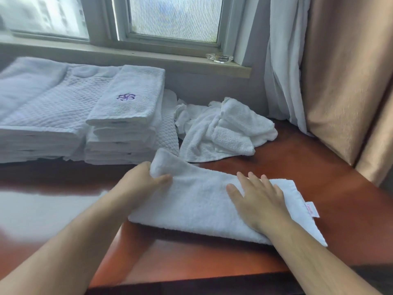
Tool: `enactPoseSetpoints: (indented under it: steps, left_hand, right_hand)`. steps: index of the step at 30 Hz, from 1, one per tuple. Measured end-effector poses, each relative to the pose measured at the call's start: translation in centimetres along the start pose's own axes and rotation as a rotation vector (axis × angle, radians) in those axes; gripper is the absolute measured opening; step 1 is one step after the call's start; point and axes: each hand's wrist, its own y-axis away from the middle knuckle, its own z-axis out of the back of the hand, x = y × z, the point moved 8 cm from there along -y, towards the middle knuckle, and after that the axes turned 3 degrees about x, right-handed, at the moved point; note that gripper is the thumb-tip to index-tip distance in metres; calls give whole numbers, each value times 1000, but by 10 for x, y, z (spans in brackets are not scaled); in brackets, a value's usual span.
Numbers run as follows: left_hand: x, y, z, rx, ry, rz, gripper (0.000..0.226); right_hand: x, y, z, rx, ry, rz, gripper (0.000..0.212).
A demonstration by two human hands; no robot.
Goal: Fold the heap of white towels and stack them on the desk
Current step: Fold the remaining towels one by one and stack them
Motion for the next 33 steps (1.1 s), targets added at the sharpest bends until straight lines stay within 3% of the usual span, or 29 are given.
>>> enactPoseSetpoints:
  steps: [4, 8, 10, 13, 18, 23, 28, 30, 33]
  left_hand:
    - [-23, 8, 19, -87, -193, -166, 24]
    - [-62, 23, 55, -188, -233, -334, 38]
    - [-85, 38, 76, -211, -293, -433, 40]
    - [-110, 58, 103, -188, -415, -513, 42]
    - [-129, 75, 145, -223, -581, -539, 54]
    - [-133, 91, 184, -332, -626, -532, 74]
    - [-128, 109, 223, -519, -691, -555, 77]
    - [-121, 118, 241, -619, -614, -576, 74]
    - [-98, 129, 272, -753, -258, -635, 77]
  right_hand:
    - [20, -10, 6, 126, -25, 37, 97]
    - [72, -20, 46, 187, -283, 373, 123]
    - [96, -20, 75, 161, -516, 499, 110]
    - [133, -19, 103, 231, -847, 651, 69]
    - [191, 2, 123, 392, -922, 850, 44]
    - [221, 14, 133, 422, -976, 899, 43]
    - [251, 28, 145, 406, -1055, 935, 32]
    - [264, 30, 150, 377, -1117, 936, 29]
    - [284, 30, 160, 328, -1214, 947, 33]
